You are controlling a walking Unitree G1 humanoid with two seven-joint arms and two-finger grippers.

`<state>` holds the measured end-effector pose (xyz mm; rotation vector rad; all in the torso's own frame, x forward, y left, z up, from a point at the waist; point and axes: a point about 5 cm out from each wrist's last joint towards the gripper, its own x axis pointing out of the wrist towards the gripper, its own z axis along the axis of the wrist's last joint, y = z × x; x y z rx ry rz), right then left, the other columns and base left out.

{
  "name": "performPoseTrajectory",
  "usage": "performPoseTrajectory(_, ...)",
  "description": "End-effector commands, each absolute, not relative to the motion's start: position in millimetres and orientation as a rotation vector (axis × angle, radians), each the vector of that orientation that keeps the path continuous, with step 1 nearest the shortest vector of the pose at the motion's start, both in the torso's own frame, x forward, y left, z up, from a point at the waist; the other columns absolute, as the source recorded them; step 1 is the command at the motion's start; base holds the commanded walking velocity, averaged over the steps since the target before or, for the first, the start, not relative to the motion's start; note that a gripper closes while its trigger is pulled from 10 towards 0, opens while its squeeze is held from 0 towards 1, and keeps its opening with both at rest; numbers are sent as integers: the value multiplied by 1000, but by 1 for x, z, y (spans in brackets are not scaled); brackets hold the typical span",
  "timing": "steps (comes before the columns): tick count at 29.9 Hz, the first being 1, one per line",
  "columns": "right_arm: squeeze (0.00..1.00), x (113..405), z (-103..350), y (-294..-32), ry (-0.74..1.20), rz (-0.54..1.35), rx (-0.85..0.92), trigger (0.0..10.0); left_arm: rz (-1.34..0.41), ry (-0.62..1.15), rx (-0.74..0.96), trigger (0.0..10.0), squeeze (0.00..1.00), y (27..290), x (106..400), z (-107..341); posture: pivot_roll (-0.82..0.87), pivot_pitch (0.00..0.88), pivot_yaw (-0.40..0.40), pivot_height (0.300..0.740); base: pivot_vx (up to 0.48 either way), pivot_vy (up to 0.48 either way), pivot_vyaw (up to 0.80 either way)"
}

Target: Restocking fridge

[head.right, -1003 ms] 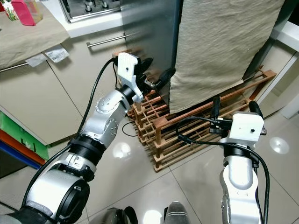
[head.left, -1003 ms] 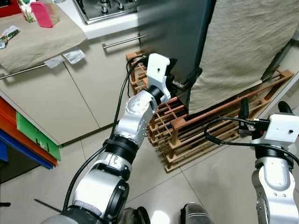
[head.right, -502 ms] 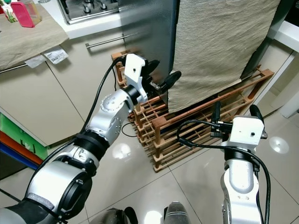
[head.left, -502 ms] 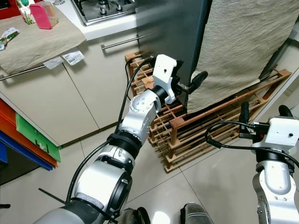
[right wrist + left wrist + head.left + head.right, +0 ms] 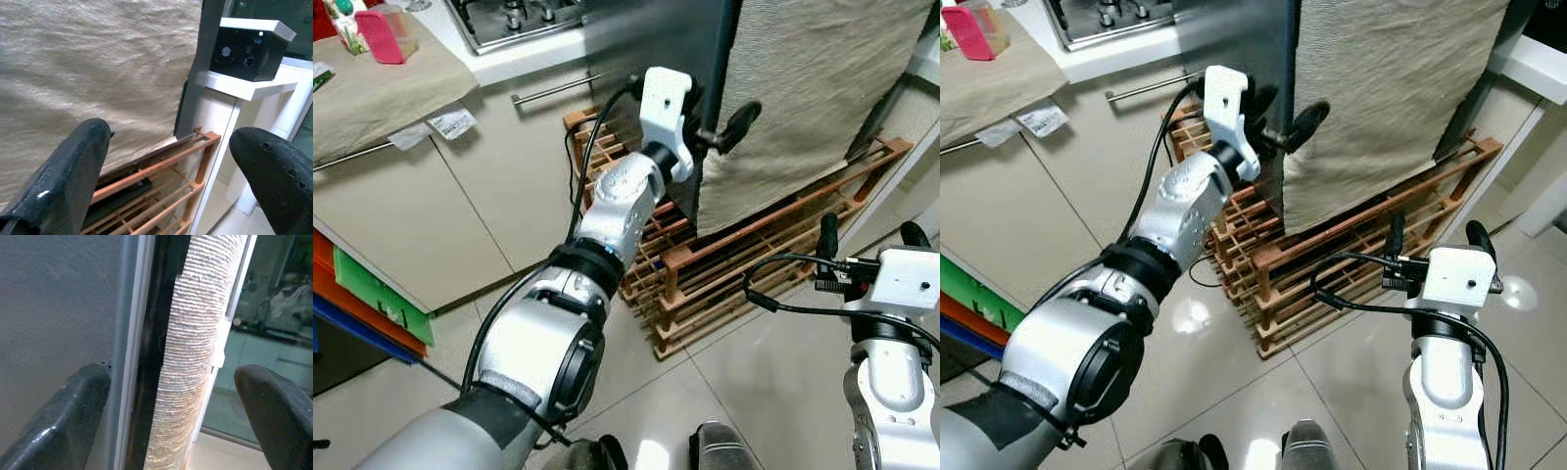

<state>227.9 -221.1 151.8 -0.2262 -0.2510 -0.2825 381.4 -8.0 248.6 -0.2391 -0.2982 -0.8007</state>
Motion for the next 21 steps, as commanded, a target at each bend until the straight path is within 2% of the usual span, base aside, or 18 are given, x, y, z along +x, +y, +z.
performPoseTrajectory(1, 0, 224, 157, -221, -272, -295, -229, 10000, -929, -292, -288, 10000, 0, -49, 365, 260, -374, 155, 148, 723, 0, 0, 0)
performPoseTrajectory(13, 0, 223, 157, -221, -271, -309, -229, 10000, -997, -319, -321, 10000, 0, -58, 359, 273, -372, 159, 156, 723, 0, 0, 0)
performPoseTrajectory(21, 0, 222, 155, -222, -262, -314, -227, 10000, -995, -304, -334, 10000, 0, -52, 355, 257, -371, 158, 159, 723, 0, 0, 0)
